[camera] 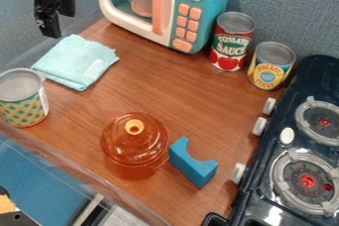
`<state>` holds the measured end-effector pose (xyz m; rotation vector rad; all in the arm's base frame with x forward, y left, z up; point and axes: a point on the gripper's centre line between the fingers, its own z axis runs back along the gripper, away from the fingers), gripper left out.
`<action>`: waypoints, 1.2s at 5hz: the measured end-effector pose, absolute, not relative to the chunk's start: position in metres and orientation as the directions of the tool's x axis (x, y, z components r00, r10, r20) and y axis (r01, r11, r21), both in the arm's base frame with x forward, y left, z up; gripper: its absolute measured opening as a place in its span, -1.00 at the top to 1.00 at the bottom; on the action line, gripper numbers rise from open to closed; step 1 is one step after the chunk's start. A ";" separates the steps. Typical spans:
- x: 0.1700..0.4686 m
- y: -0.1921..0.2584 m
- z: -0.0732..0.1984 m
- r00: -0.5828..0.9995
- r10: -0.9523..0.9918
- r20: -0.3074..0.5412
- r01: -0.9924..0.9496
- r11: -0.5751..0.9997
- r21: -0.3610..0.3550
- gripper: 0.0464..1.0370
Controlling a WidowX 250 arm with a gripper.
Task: Move the can to the top right corner of the table
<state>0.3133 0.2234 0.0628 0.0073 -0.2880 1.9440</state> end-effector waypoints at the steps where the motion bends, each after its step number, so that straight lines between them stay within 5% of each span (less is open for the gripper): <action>1: 0.311 0.220 0.050 -0.384 0.915 0.125 -0.917 -0.363 -0.163 -0.92; 3: 0.285 0.233 0.071 -0.466 0.879 0.102 -0.877 -0.442 -0.190 -0.92; 5: 0.215 0.259 0.084 -0.633 0.767 0.104 -0.771 -0.612 -0.176 -0.92; 6: 0.178 0.268 0.070 -0.735 0.670 0.102 -0.677 -0.723 -0.135 -0.92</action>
